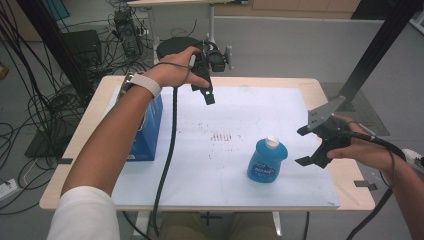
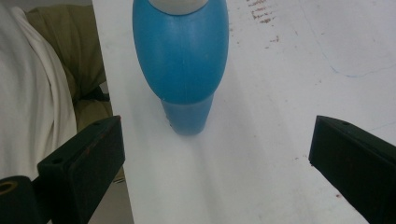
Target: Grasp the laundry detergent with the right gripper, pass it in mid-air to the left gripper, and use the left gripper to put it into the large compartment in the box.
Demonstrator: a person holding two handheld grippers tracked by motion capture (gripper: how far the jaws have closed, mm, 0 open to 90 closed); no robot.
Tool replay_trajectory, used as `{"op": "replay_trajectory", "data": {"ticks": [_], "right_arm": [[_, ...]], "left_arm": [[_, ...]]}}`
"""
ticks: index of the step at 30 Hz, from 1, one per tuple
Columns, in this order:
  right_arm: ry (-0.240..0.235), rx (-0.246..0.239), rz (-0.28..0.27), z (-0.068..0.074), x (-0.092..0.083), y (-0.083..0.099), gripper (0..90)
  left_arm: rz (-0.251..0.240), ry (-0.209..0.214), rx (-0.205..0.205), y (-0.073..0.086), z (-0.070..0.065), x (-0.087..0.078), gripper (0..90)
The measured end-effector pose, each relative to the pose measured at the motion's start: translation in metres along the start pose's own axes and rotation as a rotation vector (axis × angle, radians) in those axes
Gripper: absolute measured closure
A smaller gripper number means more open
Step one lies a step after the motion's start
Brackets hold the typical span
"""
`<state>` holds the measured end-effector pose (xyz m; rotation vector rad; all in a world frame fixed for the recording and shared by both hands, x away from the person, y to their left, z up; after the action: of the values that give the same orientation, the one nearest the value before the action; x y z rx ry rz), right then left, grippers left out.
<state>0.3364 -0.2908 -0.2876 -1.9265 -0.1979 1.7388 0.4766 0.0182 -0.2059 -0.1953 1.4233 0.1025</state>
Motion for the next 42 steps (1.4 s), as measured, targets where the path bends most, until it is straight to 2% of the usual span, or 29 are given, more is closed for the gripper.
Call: {"op": "replay_trajectory", "data": {"ticks": [6,12,21,32,42], "right_arm": [[-0.001,-0.013,-0.022,0.002,0.002,0.001,3.7],[0.001,-0.011,-0.035,0.004,0.006,0.003,3.6],[0.001,-0.001,-0.09,0.008,0.015,0.006,3.8],[-0.001,0.001,-0.109,0.009,0.026,0.008,3.7],[0.003,0.012,-0.126,0.01,0.032,0.011,3.5]], "left_arm": [[-0.006,0.001,-0.006,-0.001,-0.002,0.001,12.1],[-0.001,0.001,0.005,-0.002,-0.002,0.002,12.1],[-0.01,0.008,-0.005,-0.002,-0.003,0.007,12.1],[0.0,0.01,0.001,-0.001,-0.003,0.009,12.1],[-0.012,0.012,-0.006,-0.001,-0.004,0.011,12.1]]}}
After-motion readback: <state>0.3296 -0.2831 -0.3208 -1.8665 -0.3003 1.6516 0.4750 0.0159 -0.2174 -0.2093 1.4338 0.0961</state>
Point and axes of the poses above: each handheld gripper's, and its own axes: x roughly forward along the jaws, y roughly out of its underside, z roughly to its left, the point moved 1 cm from there along x, roughly forward along the jaws, and after that the axes turned 5 degrees about z, right-handed, at the moved point
